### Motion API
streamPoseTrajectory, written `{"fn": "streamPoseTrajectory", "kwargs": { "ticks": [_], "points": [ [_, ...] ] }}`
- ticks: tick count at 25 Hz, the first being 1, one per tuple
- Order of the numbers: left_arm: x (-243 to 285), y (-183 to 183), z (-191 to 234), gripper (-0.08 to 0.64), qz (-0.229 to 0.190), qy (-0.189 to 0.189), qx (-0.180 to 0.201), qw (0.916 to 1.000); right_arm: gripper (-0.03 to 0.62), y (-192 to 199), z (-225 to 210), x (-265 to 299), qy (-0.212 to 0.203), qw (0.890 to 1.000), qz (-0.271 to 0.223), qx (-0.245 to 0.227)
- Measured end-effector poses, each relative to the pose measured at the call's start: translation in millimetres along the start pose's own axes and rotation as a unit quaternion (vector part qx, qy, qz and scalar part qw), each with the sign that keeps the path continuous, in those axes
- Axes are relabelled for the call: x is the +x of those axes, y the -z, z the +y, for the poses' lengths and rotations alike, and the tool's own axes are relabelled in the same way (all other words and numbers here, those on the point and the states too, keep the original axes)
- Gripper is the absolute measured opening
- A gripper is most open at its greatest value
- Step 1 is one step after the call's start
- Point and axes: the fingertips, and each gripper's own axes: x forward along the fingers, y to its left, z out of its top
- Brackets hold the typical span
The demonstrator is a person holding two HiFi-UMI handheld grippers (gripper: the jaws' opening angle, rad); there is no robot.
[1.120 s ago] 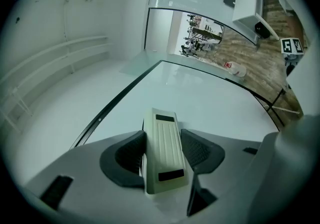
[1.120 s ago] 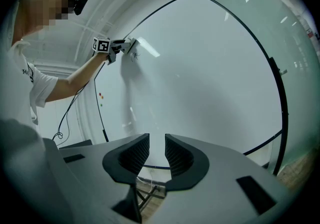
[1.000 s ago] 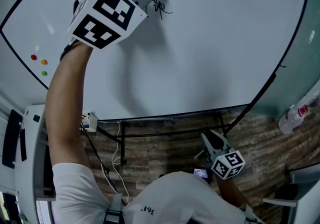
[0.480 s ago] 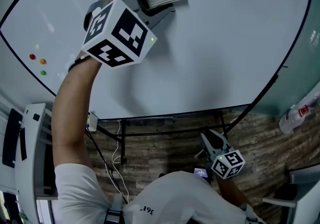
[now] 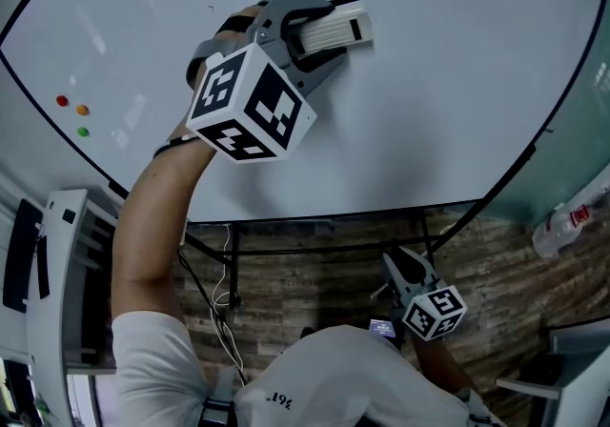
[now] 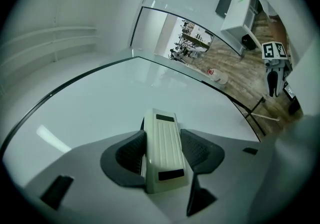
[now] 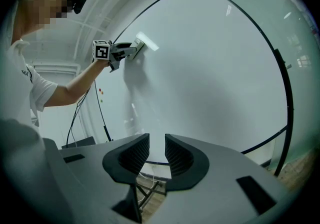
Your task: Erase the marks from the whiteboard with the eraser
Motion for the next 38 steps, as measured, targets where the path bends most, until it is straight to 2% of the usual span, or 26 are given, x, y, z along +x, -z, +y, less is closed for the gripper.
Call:
{"fn": "streamPoseTrajectory", "kwargs": {
  "ticks": [6, 13, 17, 24, 28, 33, 38],
  "points": [
    [2, 9, -28, 0.232, 0.002, 0.024, -0.007, 0.9997, 0.113, 3, 7, 3, -0.003, 1.000, 0.004, -0.001],
    [14, 22, -80, 0.232, 0.014, 0.074, -0.018, 0.9970, 0.112, 5, 8, 0, -0.002, 1.000, 0.007, 0.001],
    [13, 24, -97, 0.232, 0.025, 0.082, -0.029, 0.9959, 0.112, 8, 9, -3, 0.000, 1.000, 0.008, 0.002],
    [17, 39, -138, 0.233, 0.036, 0.117, -0.012, 0.9925, 0.112, 9, 18, -10, -0.003, 1.000, 0.008, -0.002],
    [8, 49, -155, 0.233, 0.044, 0.133, -0.017, 0.9900, 0.112, 10, 29, -12, -0.004, 1.000, 0.006, -0.005],
    [5, 55, -169, 0.233, 0.052, 0.144, -0.019, 0.9881, 0.113, 11, 30, -15, -0.008, 1.000, 0.007, -0.005],
    [-5, 49, -165, 0.235, 0.045, 0.139, -0.020, 0.9891, 0.112, 13, 35, -16, -0.011, 1.000, 0.008, -0.006]
  ]
}}
